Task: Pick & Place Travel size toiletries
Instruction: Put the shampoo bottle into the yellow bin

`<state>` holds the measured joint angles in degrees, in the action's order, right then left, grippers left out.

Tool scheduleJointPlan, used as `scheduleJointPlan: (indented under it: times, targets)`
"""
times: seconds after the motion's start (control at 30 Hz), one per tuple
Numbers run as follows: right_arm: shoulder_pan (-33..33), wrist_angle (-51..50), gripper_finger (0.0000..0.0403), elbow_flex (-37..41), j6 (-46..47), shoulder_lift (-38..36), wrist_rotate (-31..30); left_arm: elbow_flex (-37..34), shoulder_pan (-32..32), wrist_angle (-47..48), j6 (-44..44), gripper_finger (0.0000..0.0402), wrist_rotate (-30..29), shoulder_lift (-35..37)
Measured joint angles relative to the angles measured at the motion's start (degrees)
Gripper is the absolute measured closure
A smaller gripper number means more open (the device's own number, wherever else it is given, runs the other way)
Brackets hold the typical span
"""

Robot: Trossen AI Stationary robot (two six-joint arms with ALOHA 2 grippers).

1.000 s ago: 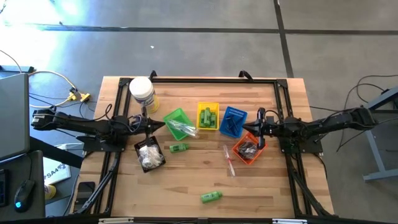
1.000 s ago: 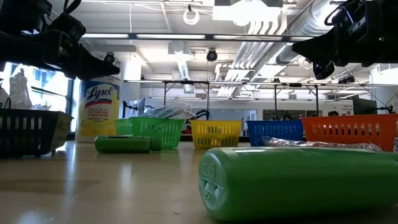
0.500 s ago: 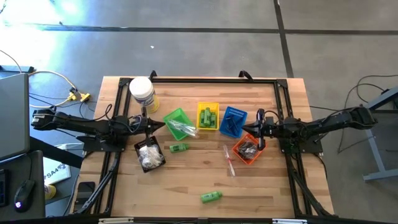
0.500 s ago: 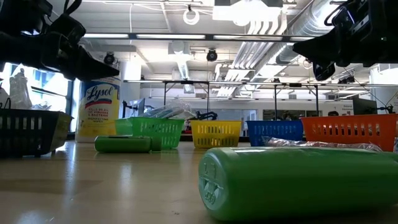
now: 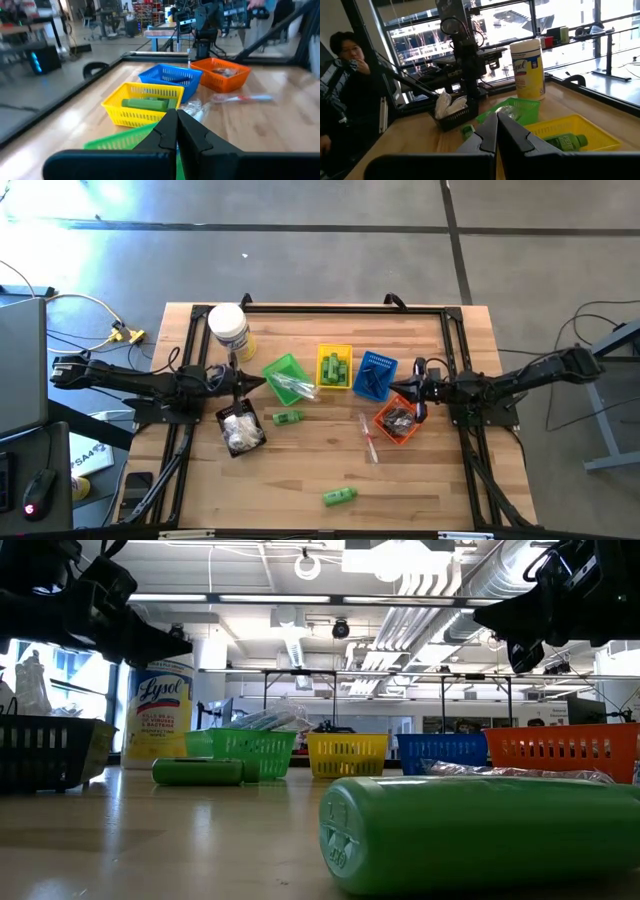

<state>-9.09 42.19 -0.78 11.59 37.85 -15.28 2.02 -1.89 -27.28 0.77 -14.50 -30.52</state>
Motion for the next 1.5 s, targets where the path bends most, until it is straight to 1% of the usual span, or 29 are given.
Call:
scheduleJointPlan:
  times: [0.1,0.23,0.4,0.5,0.57,0.63,0.73,0.87,0.93,1.07,1.17,1.27,1.37,1.5]
  targets:
    - [-1.3,0.0,0.0400,0.0,-0.7,0.0,-1.5,0.0,0.0,0.0,-5.3,0.0401,0.8,0.0]
    - [-1.8,0.0,0.0400,0.0,-1.3,0.0,-1.5,0.8,0.0,1.3,-5.9,0.0401,4.5,-0.5]
    - [-1.8,-0.1,0.0400,0.0,-1.3,0.1,-1.7,7.7,-1.0,8.4,-10.4,0.0401,5.1,-5.2]
    - [-1.8,-0.2,0.0400,0.0,-1.4,0.7,-1.7,11.1,-3.9,11.6,-11.5,0.0390,3.3,-10.2]
    - [-1.8,-0.2,0.0400,0.0,-1.9,1.2,-1.7,13.2,-6.1,11.8,-11.6,0.0377,1.6,-14.0]
    - [-1.8,-0.4,0.0400,0.0,-2.3,1.8,-1.7,16.4,-7.8,14.8,-12.6,0.0359,1.5,-17.6]
    - [-1.8,-0.4,0.0400,0.0,-2.4,2.6,-1.7,23.2,-9.8,23.7,-16.6,0.0326,1.5,-23.9]
    - [-1.8,-0.5,0.0400,0.0,-2.8,3.4,-1.7,34.0,-11.8,35.4,-20.7,0.0278,1.3,-33.2]
    - [-1.8,-0.3,0.0400,0.0,-2.8,3.7,-1.7,39.1,-12.1,43.3,-23.4,0.0256,1.2,-37.9]
    - [-1.8,0.0,0.0400,0.0,-2.8,3.7,-1.7,47.0,-12.1,52.9,-27.3,0.0223,1.3,-46.7]
    - [-1.8,0.0,0.0400,0.0,-2.8,3.7,-1.0,50.1,-12.0,56.1,-28.5,0.0210,1.5,-52.3]
    - [-1.8,0.0,0.0400,0.0,-2.8,3.7,-1.0,52.5,-12.0,57.7,-29.7,0.0206,3.3,-56.5]
    - [-1.8,0.0,0.0400,0.0,-2.8,3.7,-0.9,53.9,-12.0,59.7,-31.0,0.0206,3.5,-59.2]
    - [-1.8,0.0,0.0400,0.0,-2.8,3.7,0.5,54.3,-12.0,60.5,-31.6,0.0206,3.5,-60.6]
